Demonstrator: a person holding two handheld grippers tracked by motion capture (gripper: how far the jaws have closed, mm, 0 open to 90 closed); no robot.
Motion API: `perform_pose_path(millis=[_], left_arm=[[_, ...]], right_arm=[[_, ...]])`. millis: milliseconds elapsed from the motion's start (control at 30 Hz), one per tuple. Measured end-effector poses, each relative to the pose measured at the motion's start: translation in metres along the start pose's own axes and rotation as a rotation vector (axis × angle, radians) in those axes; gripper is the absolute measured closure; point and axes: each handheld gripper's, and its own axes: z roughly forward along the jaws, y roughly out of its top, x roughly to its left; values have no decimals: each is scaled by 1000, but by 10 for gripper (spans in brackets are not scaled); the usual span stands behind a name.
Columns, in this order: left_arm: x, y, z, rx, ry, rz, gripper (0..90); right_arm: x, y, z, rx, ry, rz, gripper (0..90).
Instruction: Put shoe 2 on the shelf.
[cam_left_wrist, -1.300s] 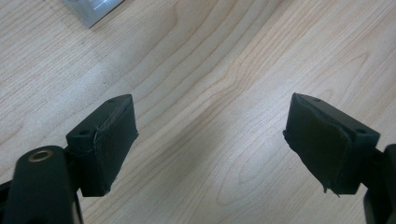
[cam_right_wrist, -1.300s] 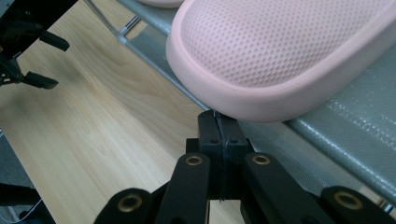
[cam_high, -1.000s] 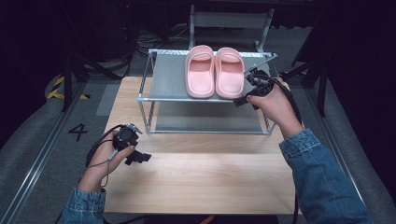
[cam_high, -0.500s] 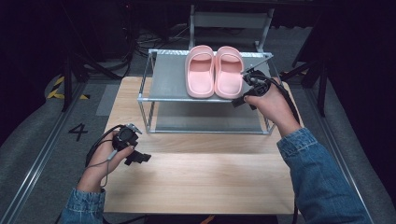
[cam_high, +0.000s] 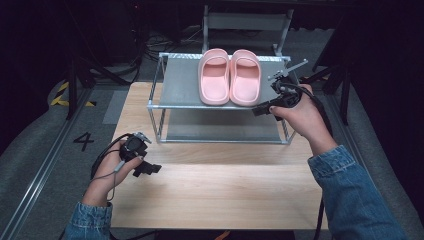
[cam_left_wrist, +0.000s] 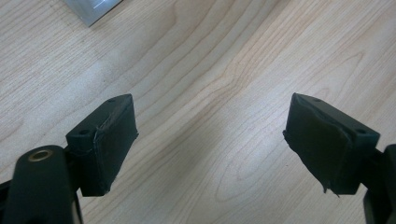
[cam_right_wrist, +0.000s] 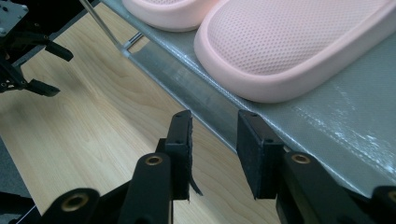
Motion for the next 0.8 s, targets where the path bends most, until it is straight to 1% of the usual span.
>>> perform_pose_path(millis=[67,200,400,433,467,500,600,633,667,700,733,767,800], left_arm=[[0,0,0,7,0,-2,174],[0,0,0,2,-1,1,174],[0,0,1,4,1,0,174],[0,0,1,4,1,0,174],[0,0,1,2,-2,1,174],[-1,0,1,5,-4,-1,174],[0,1,2,7,4,3,174],[0,1,2,10,6,5,174],[0,1,2,10,6,5,174],[0,1,2,10,5,4,174],[0,1,2,8,7,6,174],[-1,1,2,12,3,-1,174],[-1,1,2,10,6,4,174]], right_arm=[[0,-3,-6,-14,-4,-6,647],[-2,-13,-17,-35,-21,-25,620],[-3,-31,-28,-52,-45,-50,590],[-3,-31,-28,-52,-45,-50,590],[-4,-40,-31,-54,-54,-59,576],[-4,-40,-31,-54,-54,-59,576],[-7,-54,-36,-68,-65,-65,566],[-9,-66,-38,-81,-71,-59,552],[-9,-66,-38,-81,-71,-59,552],[-11,-80,-38,-95,-75,-51,532],[-11,-80,-38,-95,-75,-51,532],[-13,-95,-36,-110,-76,-36,522],[-14,-103,-35,-116,-74,-25,518]])
